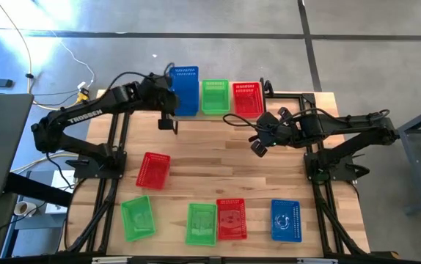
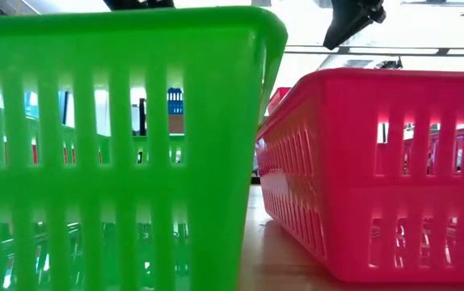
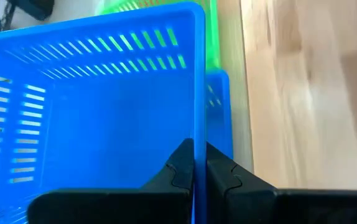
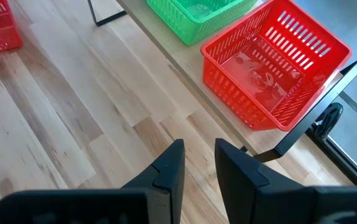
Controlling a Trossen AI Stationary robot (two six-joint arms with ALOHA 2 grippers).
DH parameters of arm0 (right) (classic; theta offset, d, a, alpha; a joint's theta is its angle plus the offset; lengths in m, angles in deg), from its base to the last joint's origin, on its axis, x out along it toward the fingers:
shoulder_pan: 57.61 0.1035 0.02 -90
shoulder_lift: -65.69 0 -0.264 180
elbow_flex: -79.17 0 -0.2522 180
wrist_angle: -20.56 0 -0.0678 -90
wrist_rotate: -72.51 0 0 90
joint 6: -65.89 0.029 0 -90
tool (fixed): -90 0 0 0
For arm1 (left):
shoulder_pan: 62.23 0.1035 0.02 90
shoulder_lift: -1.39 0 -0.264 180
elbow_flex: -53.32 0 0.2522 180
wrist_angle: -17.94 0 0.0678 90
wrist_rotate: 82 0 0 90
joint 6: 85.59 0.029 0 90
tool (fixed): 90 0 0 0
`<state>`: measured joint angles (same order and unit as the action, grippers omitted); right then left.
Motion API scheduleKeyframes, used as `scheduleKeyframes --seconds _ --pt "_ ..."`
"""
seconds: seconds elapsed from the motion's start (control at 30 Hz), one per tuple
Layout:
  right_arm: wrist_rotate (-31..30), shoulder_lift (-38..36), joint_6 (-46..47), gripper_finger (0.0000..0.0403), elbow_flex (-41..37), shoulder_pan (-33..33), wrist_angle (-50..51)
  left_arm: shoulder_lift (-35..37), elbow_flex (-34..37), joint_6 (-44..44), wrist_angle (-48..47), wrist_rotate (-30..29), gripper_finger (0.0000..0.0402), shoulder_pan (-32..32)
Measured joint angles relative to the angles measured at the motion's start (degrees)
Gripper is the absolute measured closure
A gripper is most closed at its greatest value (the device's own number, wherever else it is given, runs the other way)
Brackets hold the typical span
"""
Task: Stack baskets on shelf by color
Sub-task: Stack the top blue bin on top of the blue bin on the shelf
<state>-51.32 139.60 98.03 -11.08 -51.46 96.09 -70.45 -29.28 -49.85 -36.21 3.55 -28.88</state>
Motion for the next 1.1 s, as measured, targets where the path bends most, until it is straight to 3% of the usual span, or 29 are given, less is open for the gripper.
scheduleKeyframes --seconds 0.23,0.4,1.1 --pt "0.07 0.01 0.00 0.0324 0.00 0.00 0.00 -1.67 -6.95 -1.77 -8.14 3.24 0.0401 2.30" --pt "0.24 0.02 0.00 0.0324 0.00 0.00 0.00 -3.76 -7.13 -2.59 -8.43 5.73 0.0401 2.97" --pt "1.29 0.02 -0.20 0.0324 0.00 0.00 0.00 -8.36 -7.13 -2.57 -10.27 6.15 0.0401 3.00"
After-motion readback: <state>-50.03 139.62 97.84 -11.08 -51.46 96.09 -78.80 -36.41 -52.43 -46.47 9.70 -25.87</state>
